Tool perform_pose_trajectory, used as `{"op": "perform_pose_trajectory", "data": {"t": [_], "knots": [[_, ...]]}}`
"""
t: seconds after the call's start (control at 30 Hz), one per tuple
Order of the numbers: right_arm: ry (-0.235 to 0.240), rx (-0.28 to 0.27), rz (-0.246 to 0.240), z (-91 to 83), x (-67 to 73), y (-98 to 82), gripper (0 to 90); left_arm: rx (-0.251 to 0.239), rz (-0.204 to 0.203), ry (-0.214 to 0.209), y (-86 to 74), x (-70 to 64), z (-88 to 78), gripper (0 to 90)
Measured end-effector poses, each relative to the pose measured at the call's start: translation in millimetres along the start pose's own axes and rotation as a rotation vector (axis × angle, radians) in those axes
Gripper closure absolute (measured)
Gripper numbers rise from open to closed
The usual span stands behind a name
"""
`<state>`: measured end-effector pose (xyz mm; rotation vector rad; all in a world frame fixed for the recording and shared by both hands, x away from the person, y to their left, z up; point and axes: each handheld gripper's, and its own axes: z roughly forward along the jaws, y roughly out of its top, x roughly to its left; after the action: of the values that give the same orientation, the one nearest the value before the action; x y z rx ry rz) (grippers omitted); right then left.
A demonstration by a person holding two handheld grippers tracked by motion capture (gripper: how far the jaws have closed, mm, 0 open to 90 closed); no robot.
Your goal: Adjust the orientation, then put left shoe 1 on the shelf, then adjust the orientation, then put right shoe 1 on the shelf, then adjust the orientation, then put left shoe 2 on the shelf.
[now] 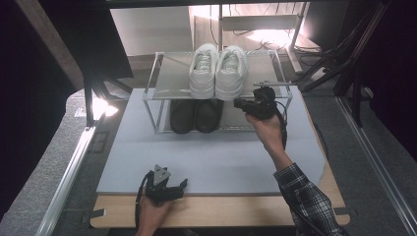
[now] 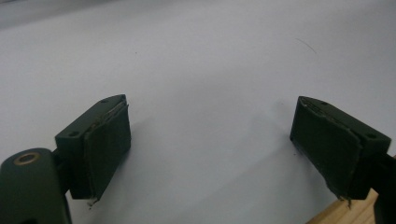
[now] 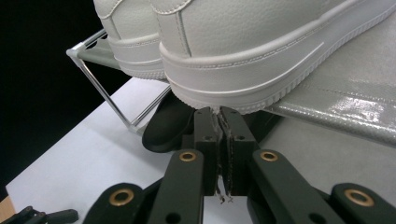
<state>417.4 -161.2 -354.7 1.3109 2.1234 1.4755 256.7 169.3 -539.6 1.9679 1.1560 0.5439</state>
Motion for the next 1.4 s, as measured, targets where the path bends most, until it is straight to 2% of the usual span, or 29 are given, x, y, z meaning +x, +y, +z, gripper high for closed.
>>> {"op": "perform_pose_trajectory", "data": {"t": [0.2, 0.47, 0.6, 0.73, 1.13, 1.4], "knots": [[0.010, 0.006, -0.016, -4.8, 0.1, -1.6, 78.4, 0.000, 0.000, 0.000, 0.0, 0.0, 0.0, 12.1], [-0.004, 0.007, -0.095, -14.2, 4.0, -6.6, 58.7, 0.002, 0.001, 0.001, 0.0, 0.2, -0.1, 12.1], [-0.013, 0.012, -0.129, -18.1, 4.6, -9.0, 53.0, 0.002, 0.002, 0.001, 0.1, 0.0, -0.1, 12.0], [-0.031, 0.022, -0.171, -21.7, 4.9, -11.7, 49.5, 0.003, 0.002, 0.001, 0.1, 0.1, -0.2, 12.0], [-0.056, 0.051, -0.250, -34.3, 8.1, -20.7, 43.0, 0.001, 0.000, 0.001, 0.0, -0.2, -0.1, 12.0], [-0.069, 0.058, -0.261, -43.0, 5.8, -26.3, 40.9, 0.001, 0.000, 0.000, 0.1, -0.2, -0.1, 12.1]]}}
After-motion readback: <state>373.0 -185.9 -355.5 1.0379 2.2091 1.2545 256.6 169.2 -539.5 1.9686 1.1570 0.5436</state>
